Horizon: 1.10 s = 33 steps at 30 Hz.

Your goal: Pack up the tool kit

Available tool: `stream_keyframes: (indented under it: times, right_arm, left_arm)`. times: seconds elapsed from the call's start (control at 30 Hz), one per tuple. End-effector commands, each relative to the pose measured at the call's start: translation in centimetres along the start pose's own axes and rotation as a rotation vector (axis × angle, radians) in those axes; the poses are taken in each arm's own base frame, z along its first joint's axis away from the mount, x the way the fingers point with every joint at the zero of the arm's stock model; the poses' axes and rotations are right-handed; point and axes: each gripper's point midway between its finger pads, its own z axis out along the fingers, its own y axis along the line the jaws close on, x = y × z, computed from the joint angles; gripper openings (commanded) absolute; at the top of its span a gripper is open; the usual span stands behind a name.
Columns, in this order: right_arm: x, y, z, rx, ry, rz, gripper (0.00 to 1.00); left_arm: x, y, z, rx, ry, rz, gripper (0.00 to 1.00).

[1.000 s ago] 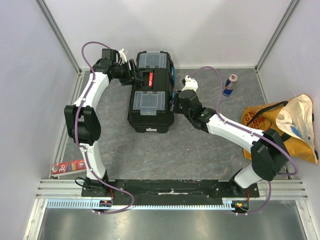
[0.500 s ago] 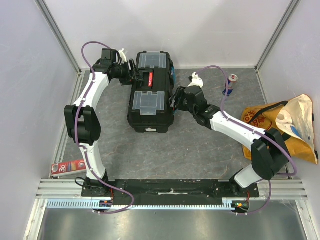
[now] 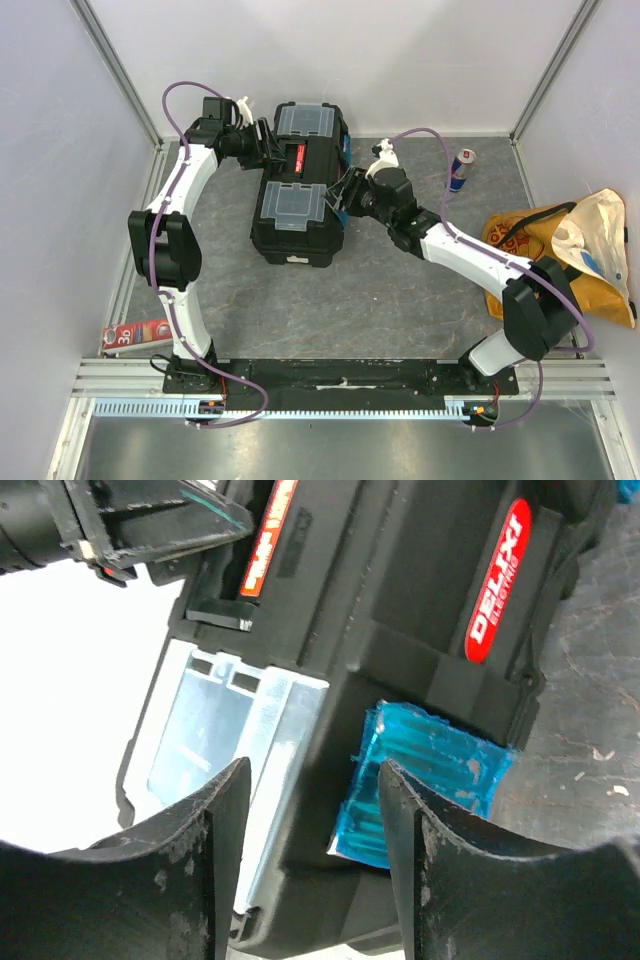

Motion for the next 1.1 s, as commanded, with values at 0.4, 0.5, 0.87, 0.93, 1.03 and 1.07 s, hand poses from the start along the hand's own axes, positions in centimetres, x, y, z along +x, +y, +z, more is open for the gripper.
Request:
stream_keyframes:
  times: [0.4,0.5,0.87,0.93,1.03,1.07]
  right_arm:
    - [3.9,-0.8,1.2,-0.081,0.171,0.124,0.40]
    - [3.9,-1.0,1.2,-0.093,0.171,0.125,0.40]
    - [-4.2,0.2,-0.6,0.006,-0.001,0.053,0.45]
    - [-5.8,-0.5,-1.3,0.060,-0.041,0.037,0.51]
    - [-7.9,-1.2,-2.4,0.120,-0.092,0.013,0.61]
    - [-8.5,-1.5,-2.7,0.144,-0.105,0.003,0.64]
  left_arm:
    - [4.8,-1.6,1.9,0.066,0.154,-0.004,0.62]
    - [4.7,-1.6,1.9,0.069,0.152,-0.005,0.62]
    - [2.6,-3.4,-0.4,0.072,0.078,0.029,0.65]
    - [1.7,-4.2,-1.4,0.074,0.045,0.044,0.67]
    - [0.2,-5.5,-3.1,0.082,-0.006,0.067,0.71]
    - [-0.1,-5.7,-3.5,0.080,-0.019,0.072,0.72]
